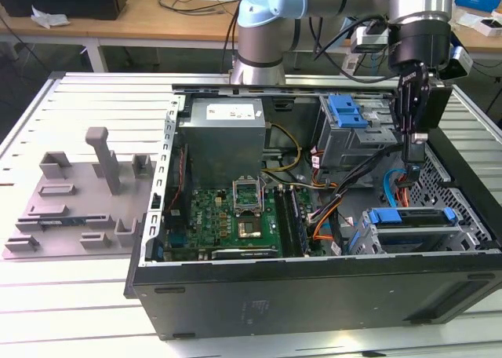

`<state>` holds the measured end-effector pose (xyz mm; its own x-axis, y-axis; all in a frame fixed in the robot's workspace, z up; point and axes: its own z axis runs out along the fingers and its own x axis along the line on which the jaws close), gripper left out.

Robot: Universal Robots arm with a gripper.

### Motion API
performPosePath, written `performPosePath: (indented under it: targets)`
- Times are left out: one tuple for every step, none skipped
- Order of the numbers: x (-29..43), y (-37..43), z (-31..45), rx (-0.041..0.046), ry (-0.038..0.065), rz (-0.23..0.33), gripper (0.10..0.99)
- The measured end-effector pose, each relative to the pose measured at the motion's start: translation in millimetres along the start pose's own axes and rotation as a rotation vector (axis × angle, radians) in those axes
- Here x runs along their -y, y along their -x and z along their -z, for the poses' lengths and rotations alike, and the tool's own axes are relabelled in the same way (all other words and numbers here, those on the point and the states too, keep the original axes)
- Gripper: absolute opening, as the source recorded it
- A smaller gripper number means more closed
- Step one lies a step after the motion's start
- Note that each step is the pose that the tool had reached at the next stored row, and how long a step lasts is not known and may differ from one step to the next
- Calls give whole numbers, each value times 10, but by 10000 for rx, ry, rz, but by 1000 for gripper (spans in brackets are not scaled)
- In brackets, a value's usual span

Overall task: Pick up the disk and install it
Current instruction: 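Insert the first disk wire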

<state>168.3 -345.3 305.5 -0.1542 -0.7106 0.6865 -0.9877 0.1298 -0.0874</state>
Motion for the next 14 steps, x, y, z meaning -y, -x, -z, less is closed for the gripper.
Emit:
performPosePath:
  targets:
    - [0,0,0,0,0,0,165]
    - [1,-2,-2,1,0,1,165]
    - [3,-8,-7,9,0,2,165]
    - [8,-34,-3,27,3,3,165]
    - [13,-54,0,44,6,3,165]
    - [22,-101,-16,104,18,1,165]
    - [29,-138,-38,146,23,4,165]
    - [34,-167,-58,216,34,6,165]
    - [37,-183,-64,282,44,8,165]
    - [40,-201,-68,385,60,12,165]
    - [44,-226,-76,632,99,18,165]
    - [49,-256,-84,943,148,26,165]
    - [53,-278,-89,1175,184,33,165]
    - [55,-294,-91,1316,206,37,165]
